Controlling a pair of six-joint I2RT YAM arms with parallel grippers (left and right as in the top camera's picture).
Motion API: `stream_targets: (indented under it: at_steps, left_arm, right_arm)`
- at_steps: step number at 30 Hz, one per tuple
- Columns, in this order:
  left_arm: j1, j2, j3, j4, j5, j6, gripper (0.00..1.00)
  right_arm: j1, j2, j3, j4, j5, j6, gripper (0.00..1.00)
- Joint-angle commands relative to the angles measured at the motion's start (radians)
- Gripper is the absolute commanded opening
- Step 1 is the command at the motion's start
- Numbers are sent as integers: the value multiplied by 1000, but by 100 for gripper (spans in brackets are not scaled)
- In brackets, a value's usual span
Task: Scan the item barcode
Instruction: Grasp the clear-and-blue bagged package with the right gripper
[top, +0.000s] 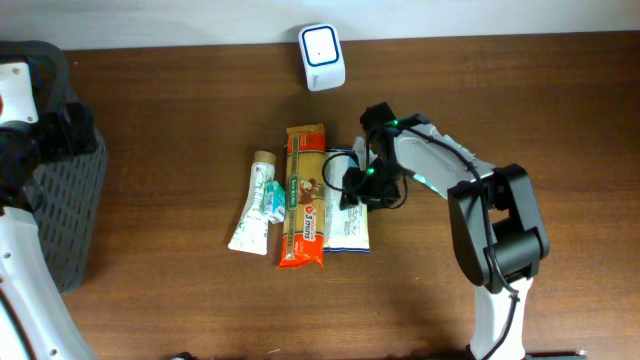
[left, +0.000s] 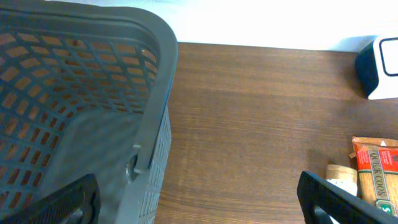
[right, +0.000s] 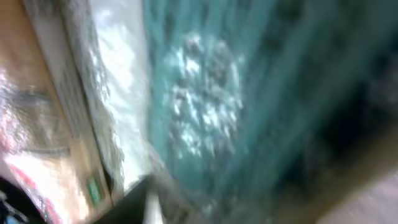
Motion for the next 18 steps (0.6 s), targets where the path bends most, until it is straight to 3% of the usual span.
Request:
stream_targets:
  at_steps: [1,4,8,11,18]
  left_arm:
    - [3,-5,10,1,4,16,99]
    - [3,-5,10,1,4,16,99]
    - [3,-5,10,1,4,16,99]
    - [3,-5,10,1,4,16,99]
    - [3,-5,10,1,4,16,99]
  right_arm:
    - [32,14,-34,32,-1,7,5]
    - [2,6,-33,27,-4,5,4]
    - [-109,-89,-29,-26,-62,-138,4]
    - [-180,-221,-28,-97,-118,-383,4]
    - [-95,-276,-28,-138,-76,-655,4]
